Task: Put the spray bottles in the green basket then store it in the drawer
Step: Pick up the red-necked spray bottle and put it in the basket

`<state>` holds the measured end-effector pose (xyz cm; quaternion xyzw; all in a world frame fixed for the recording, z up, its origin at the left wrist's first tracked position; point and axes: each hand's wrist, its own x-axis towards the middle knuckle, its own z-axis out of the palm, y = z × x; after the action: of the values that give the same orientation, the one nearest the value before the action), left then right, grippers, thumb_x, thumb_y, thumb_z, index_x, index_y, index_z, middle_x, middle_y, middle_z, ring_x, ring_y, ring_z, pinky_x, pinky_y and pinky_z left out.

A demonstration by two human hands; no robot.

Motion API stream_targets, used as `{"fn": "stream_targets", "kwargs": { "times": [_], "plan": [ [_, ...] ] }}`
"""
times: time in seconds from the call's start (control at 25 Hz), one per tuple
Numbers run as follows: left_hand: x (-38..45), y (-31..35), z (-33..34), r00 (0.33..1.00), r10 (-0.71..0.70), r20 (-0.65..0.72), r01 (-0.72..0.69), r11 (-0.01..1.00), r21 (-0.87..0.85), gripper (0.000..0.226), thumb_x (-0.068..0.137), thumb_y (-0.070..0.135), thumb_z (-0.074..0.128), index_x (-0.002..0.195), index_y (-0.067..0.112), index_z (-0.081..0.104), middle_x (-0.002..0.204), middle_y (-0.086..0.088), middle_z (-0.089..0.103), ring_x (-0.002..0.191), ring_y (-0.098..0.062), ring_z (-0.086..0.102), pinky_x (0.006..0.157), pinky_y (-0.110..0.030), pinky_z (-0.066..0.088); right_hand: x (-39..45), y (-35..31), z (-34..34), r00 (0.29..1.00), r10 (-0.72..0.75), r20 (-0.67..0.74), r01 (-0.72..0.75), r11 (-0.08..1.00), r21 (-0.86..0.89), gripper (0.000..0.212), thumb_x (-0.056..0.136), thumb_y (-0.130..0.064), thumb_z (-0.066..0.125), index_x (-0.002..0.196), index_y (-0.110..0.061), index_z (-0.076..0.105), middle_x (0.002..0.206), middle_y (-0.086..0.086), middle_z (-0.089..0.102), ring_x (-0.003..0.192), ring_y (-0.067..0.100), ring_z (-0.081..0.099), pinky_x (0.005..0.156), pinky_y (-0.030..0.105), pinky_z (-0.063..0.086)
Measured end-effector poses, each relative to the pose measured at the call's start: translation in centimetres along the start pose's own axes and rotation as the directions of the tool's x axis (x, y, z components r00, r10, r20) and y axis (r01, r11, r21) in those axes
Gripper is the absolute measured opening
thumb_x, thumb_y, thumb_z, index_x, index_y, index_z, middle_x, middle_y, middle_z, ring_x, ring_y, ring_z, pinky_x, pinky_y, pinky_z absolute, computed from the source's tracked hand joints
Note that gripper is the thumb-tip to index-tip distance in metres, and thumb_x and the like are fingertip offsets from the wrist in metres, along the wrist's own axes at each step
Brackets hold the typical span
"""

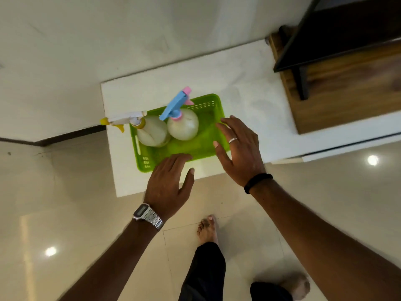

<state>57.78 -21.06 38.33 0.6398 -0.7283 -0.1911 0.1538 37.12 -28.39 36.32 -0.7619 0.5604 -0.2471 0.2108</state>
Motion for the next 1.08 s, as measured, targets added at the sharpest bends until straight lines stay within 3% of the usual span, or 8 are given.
{"fn": "stream_targets", "kwargs": {
  "times": [0.08,0.2,0.32,0.44,0.64,0.88,1.08],
  "plan": [
    [-1.0,2.4,1.4,0.999,0.044,0.023,-0.043,0.999,-0.026,0.042,0.097,0.033,0.052,0.137,0.019,0.049,0.134,0.001,0.058,0.124,-0.018,0.052,0.103,-0.030,0.042,-3.7,1.6,-1.9,0.998,-0.012,0.056,0.016,0.997,-0.073,0.047,0.101,-0.039,0.047,0.143,-0.018,0.050,0.152,0.002,0.047,0.147,0.021,0.033,0.110,0.043,0.030],
    [-2.6,6.0,4.6,0.985,0.029,0.168,-0.021,0.998,-0.053,0.047,0.095,0.032,0.052,0.140,0.022,0.045,0.137,0.000,0.056,0.125,-0.019,0.054,0.103,-0.033,0.043,-10.5,4.1,-4.8,0.968,0.073,0.240,-0.037,0.987,-0.154,0.057,0.100,-0.047,0.040,0.151,-0.020,0.040,0.162,0.003,0.033,0.151,0.021,0.025,0.113,0.046,0.025],
    [-4.7,9.1,8.8,0.919,-0.005,0.395,0.001,1.000,0.010,0.048,0.091,0.029,0.051,0.136,0.014,0.051,0.131,-0.009,0.061,0.118,-0.030,0.062,0.098,-0.043,0.050,-18.7,8.1,-7.8,0.878,0.228,0.422,-0.139,0.963,-0.231,0.064,0.102,-0.054,0.030,0.156,-0.019,0.029,0.165,0.007,0.022,0.151,0.024,0.021,0.115,0.052,0.024],
    [-6.3,12.1,12.9,0.821,-0.106,0.561,0.015,0.986,0.164,0.043,0.092,0.026,0.058,0.132,0.010,0.055,0.129,-0.014,0.062,0.116,-0.036,0.061,0.096,-0.047,0.051,-27.1,12.6,-10.7,0.809,0.344,0.477,-0.218,0.929,-0.301,0.067,0.101,-0.057,0.025,0.156,-0.019,0.028,0.164,0.009,0.023,0.149,0.026,0.024,0.113,0.054,0.027],
    [-7.4,23.3,22.5,0.566,-0.130,0.814,-0.221,0.927,0.302,0.048,0.094,0.033,0.058,0.138,0.016,0.048,0.136,-0.013,0.058,0.123,-0.034,0.055,0.101,-0.044,0.047,-42.4,22.1,-17.2,0.693,0.606,0.390,-0.521,0.795,-0.310,0.067,0.101,-0.059,0.022,0.156,-0.022,0.027,0.164,0.004,0.024,0.146,0.024,0.030,0.114,0.053,0.025],
    [-9.6,42.5,35.5,0.478,0.090,0.874,-0.438,0.886,0.148,0.044,0.094,0.036,0.056,0.134,0.018,0.051,0.134,-0.008,0.060,0.124,-0.032,0.055,0.102,-0.043,0.046,-59.7,30.1,-22.5,0.452,0.870,0.199,-0.841,0.490,-0.231,0.065,0.101,-0.059,0.023,0.155,-0.023,0.028,0.162,0.005,0.029,0.144,0.025,0.033,0.110,0.052,0.028],
    [-15.7,54.2,45.8,0.238,0.201,0.950,-0.688,0.725,0.019,0.048,0.097,0.039,0.050,0.140,0.019,0.045,0.139,-0.007,0.055,0.129,-0.031,0.050,0.105,-0.044,0.044,-69.4,33.0,-20.3,0.224,0.966,0.129,-0.972,0.232,-0.047,0.061,0.102,-0.054,0.026,0.154,-0.024,0.028,0.161,0.004,0.032,0.144,0.023,0.033,0.109,0.049,0.029]
  ]
}}
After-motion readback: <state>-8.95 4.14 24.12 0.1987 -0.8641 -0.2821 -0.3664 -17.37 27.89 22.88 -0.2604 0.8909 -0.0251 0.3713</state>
